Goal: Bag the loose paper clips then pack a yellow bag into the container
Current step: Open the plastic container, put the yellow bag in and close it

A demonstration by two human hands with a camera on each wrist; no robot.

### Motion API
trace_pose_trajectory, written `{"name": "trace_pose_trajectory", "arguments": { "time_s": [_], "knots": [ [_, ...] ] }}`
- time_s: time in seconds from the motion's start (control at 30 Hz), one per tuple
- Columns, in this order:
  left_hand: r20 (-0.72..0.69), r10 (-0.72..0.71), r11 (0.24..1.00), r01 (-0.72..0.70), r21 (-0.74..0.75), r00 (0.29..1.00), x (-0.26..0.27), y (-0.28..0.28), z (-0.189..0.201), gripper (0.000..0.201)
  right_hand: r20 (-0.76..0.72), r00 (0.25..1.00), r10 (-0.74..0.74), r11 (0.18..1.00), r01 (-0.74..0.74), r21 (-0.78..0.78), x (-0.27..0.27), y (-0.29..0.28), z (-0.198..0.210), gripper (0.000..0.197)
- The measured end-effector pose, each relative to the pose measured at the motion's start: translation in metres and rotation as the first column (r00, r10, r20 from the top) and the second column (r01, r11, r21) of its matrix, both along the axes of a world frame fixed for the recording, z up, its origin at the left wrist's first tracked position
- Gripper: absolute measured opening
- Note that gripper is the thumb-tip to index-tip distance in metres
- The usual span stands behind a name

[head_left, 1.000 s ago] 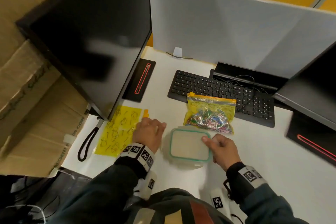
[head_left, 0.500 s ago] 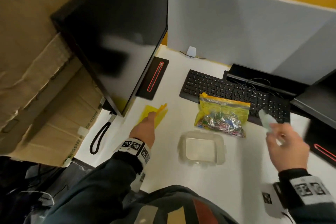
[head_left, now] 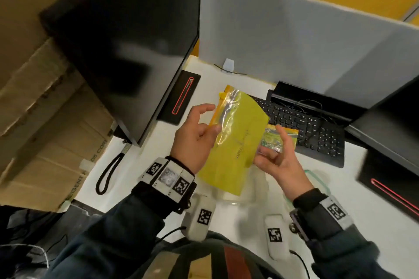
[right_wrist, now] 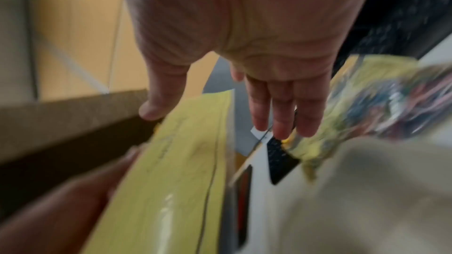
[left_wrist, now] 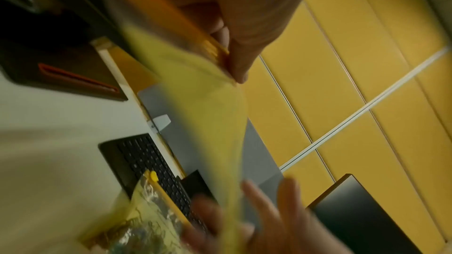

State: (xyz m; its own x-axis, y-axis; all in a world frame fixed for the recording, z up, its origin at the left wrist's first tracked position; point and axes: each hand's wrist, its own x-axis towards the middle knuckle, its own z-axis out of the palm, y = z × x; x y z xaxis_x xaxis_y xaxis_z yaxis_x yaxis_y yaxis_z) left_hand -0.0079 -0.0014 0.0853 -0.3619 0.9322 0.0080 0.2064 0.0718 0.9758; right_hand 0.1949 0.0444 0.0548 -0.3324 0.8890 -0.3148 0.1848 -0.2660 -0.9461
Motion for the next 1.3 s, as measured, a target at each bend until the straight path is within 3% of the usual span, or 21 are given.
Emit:
{"name": "trace_pose_trajectory", "arguments": {
  "time_s": [0.07, 0.17, 0.23, 0.3, 0.43, 0.57, 0.73, 0.83, 0.93, 1.03, 1.1, 1.13, 1.2, 1.3],
  "knots": [
    [-0.009, -0.018, 1.000, 0.018, 0.024, 1.000, 0.000, -0.001, -0.001, 0.042, -0.125, 0.992, 0.000, 1.000, 0.001, 0.009, -0.011, 0.005, 0.011, 0.111],
    [-0.030, 0.000, 1.000, 0.001, 0.017, 1.000, -0.002, 0.000, -0.007, 0.042, -0.214, 0.975, 0.062, 0.994, -0.042, 0.097, -0.014, 0.005, 0.022, 0.105],
    [0.024, -0.002, 1.000, 0.002, -0.031, 1.000, 0.001, 0.000, -0.008, 0.042, -0.214, 0.971, 0.104, 0.989, -0.078, 0.129, -0.014, 0.003, 0.027, 0.098],
    [0.078, -0.059, 0.996, 0.064, -0.068, 0.995, 0.004, 0.001, -0.006, 0.041, -0.173, 0.981, 0.091, 0.979, -0.056, 0.197, -0.012, 0.001, 0.030, 0.103],
    [0.043, -0.167, 0.981, 0.170, -0.096, 0.985, 0.005, 0.002, -0.005, 0.059, -0.156, 0.985, 0.079, 0.953, -0.028, 0.300, -0.002, 0.001, 0.038, 0.108],
    [0.165, -0.180, 0.980, 0.191, -0.058, 0.970, 0.007, 0.002, -0.005, 0.059, -0.001, 0.994, 0.111, 0.955, -0.106, 0.277, 0.009, 0.005, 0.026, 0.075],
    [0.207, -0.170, 0.982, 0.184, -0.050, 0.963, 0.011, 0.002, -0.007, 0.048, 0.019, 0.987, -0.157, 0.962, 0.149, 0.231, 0.013, 0.007, 0.018, 0.032],
    [0.028, -0.105, 0.990, 0.107, -0.089, 0.994, 0.012, 0.001, -0.014, 0.042, 0.077, 0.974, -0.214, 0.938, 0.183, 0.293, 0.014, 0.005, 0.017, 0.030],
    [-0.210, -0.106, 0.988, 0.079, -0.134, 0.972, 0.012, -0.001, -0.018, 0.028, 0.175, 0.959, -0.224, 0.911, 0.142, 0.387, 0.016, 0.002, 0.017, 0.028],
    [-0.487, -0.127, 0.992, 0.098, -0.084, 0.864, 0.013, -0.002, -0.020, 0.008, 0.258, 0.937, -0.233, 0.861, 0.076, 0.503, 0.015, -0.001, 0.016, 0.024],
    [-0.595, -0.170, 0.984, 0.166, -0.062, 0.786, 0.015, -0.002, -0.022, 0.017, 0.262, 0.939, -0.223, 0.815, 0.032, 0.579, 0.012, -0.001, 0.017, 0.018],
    [-0.599, -0.203, 0.976, 0.210, -0.059, 0.775, 0.017, -0.002, -0.022, 0.023, 0.239, 0.949, -0.206, 0.803, 0.025, 0.595, 0.010, -0.001, 0.018, 0.016],
    [-0.514, -0.251, 0.964, 0.259, -0.057, 0.820, 0.023, -0.003, -0.019, 0.031, 0.189, 0.963, -0.194, 0.786, 0.037, 0.617, 0.008, 0.000, 0.023, 0.021],
    [-0.259, -0.179, 0.984, 0.175, -0.040, 0.949, 0.032, -0.002, -0.017, 0.034, 0.127, 0.953, -0.275, 0.845, 0.177, 0.505, 0.007, 0.002, 0.029, 0.059]
  ]
}}
